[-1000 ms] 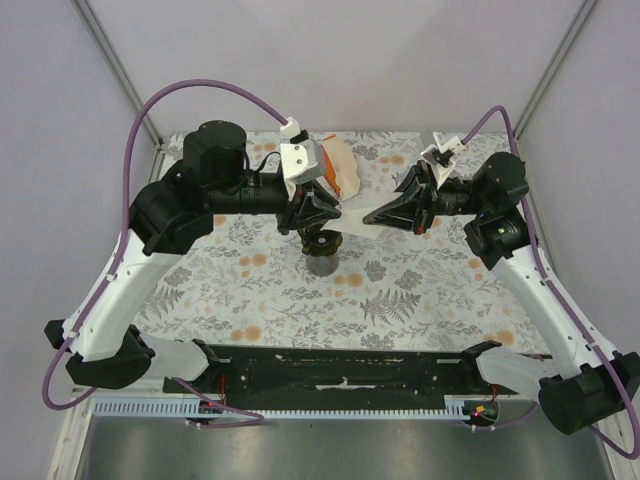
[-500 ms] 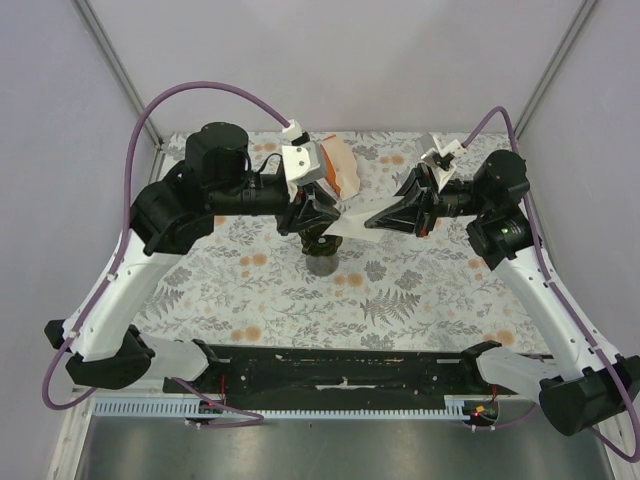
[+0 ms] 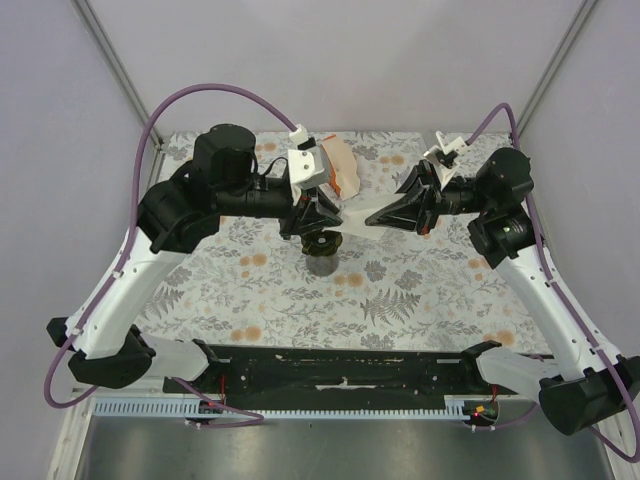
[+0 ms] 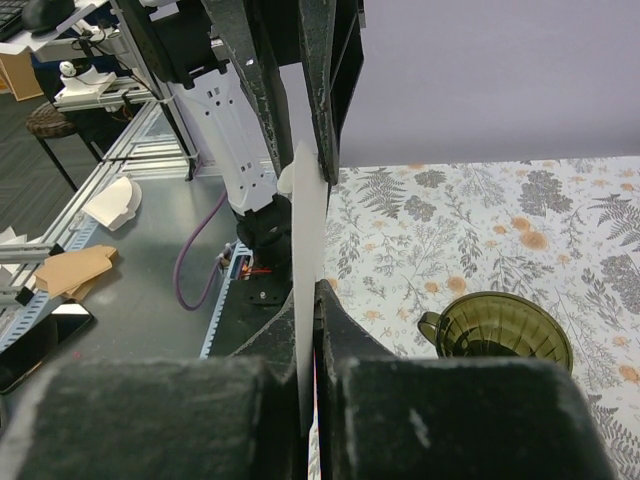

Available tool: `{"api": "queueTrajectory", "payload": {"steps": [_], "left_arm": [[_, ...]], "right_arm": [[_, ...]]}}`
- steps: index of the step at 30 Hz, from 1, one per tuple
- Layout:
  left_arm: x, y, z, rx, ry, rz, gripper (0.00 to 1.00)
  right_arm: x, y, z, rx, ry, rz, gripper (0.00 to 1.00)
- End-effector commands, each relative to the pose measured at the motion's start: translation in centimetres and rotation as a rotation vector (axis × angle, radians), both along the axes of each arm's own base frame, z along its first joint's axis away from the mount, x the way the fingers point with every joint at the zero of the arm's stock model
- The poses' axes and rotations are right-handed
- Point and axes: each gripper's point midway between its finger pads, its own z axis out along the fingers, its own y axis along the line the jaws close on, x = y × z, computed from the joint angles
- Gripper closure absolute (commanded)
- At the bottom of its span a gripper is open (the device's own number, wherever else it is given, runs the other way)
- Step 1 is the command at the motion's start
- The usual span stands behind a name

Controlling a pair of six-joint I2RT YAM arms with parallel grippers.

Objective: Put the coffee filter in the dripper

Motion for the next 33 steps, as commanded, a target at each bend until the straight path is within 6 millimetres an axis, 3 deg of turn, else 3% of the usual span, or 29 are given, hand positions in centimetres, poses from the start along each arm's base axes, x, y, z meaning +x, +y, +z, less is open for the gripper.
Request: {"api": "queueTrajectory", "payload": {"steps": [1, 3, 6, 20, 26, 33], "left_arm": [[-0.3, -0.6, 0.9, -0.034, 0.022, -0.021, 0.75], [-0.3, -0.6, 0.9, -0.035, 0.023, -0.022, 0.80], [0.2, -0.5, 0.9, -0.032, 0.009, 0.006, 0.98], [2.5, 1.7, 1.4, 0.022, -0.120, 0.128, 0.98], [2.4, 2.4, 1.5, 0.035, -0.141, 0.118, 0.81], [1.0, 1.3, 1.5, 0.005, -0.065, 0.044, 0.62]], "right_arm": [[-0.9, -0.3, 1.9, 0.020, -0.061, 0.025, 1.00], [-0.9, -0.3, 1.8, 0.020, -0.059, 0.024, 1.00], [-0.9, -0.3, 1.7, 0.017, -0.057, 0.023, 1.00], [-0.9, -0.6, 1.1, -0.007, -0.064, 0.003, 1.00], [-0.8, -0.7, 0.8, -0.013, -0.064, -0.003, 1.00], [-0.9, -0.8, 1.0, -0.011, -0.065, -0.006, 1.00]]}}
